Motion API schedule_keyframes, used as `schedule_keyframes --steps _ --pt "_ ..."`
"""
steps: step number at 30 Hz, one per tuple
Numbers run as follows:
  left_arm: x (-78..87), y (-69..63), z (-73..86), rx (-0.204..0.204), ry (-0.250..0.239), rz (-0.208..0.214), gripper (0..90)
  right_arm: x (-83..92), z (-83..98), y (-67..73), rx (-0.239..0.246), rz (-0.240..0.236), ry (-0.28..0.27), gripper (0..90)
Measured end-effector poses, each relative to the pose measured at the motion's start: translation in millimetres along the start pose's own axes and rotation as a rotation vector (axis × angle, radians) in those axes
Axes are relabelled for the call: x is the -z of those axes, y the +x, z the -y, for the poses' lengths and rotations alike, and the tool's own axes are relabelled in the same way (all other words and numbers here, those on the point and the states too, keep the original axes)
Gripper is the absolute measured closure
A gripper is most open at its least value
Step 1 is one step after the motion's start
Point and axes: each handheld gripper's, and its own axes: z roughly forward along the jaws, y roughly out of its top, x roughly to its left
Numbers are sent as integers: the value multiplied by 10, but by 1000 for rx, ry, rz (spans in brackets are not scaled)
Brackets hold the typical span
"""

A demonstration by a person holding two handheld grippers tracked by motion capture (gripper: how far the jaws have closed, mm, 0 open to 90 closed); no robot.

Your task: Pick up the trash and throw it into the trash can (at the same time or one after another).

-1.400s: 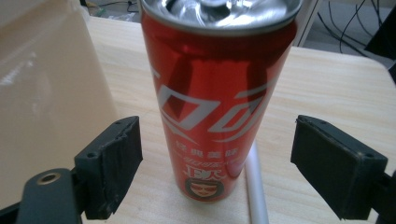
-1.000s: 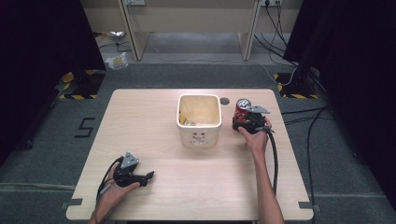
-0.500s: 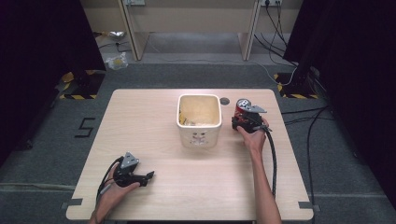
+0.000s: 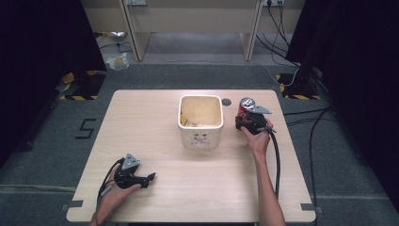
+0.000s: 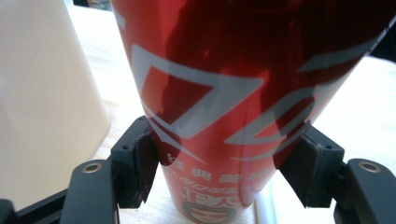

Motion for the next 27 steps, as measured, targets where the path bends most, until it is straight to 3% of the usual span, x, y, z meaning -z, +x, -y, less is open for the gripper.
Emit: schedule_keyframes --steps 13,27 --pt "-1 -1 1 1 -2 -1 141 233 -165 16 4 -11 -29 338" --pt "0 -1 0 1 0 0 141 599 -515 127 32 -39 -77 339"
